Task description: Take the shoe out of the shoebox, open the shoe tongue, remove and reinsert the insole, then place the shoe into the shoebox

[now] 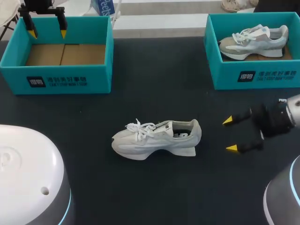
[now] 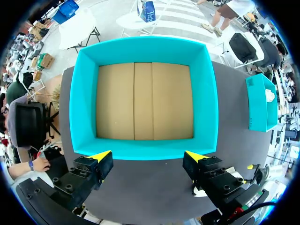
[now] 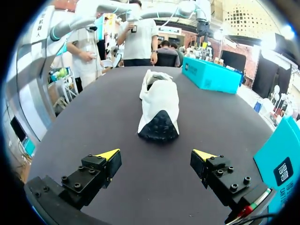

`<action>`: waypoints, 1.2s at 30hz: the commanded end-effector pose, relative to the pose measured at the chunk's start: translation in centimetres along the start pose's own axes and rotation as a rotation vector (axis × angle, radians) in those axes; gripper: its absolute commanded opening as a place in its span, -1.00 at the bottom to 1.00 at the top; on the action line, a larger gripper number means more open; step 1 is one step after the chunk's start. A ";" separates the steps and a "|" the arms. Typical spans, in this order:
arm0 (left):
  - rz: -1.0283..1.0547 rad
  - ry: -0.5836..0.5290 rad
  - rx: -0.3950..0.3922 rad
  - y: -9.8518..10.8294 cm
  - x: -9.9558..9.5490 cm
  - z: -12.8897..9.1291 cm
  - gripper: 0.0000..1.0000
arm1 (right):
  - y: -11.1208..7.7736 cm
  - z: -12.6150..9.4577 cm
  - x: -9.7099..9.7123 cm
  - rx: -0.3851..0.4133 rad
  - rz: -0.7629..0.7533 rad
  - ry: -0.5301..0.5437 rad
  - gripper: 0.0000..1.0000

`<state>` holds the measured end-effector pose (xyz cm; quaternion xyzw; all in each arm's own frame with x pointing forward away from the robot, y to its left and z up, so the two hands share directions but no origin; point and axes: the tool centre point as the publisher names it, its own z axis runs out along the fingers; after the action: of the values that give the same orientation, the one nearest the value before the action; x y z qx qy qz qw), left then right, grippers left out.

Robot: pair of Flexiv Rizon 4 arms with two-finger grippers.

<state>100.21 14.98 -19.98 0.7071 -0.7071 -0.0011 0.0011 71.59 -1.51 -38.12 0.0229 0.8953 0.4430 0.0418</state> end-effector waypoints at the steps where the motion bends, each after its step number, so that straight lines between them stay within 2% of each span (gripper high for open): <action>1: 0.000 0.000 0.001 0.1 0.0 0.0 1.00 | -0.3 0.8 -0.1 0.004 0.008 -0.022 1.00; 2: 0.000 0.000 0.001 0.1 0.0 0.0 1.00 | -0.4 0.8 -0.2 -0.020 0.022 -0.040 1.00; 4: 0.000 0.000 0.001 0.1 0.0 0.0 1.00 | -0.6 0.8 -0.3 0.006 0.031 -0.050 1.00; 29: 0.000 0.000 0.001 0.1 0.0 0.0 1.00 | -0.6 0.8 -0.3 0.006 0.031 -0.050 1.00; 36: 0.000 0.000 0.001 0.1 0.0 0.0 1.00 | 0.1 4.0 -1.0 -0.010 0.040 -0.049 1.00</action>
<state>100.21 14.98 -19.98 0.7071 -0.7071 -0.0011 0.0011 72.11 0.27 -39.12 0.0503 0.8913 0.4474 0.0541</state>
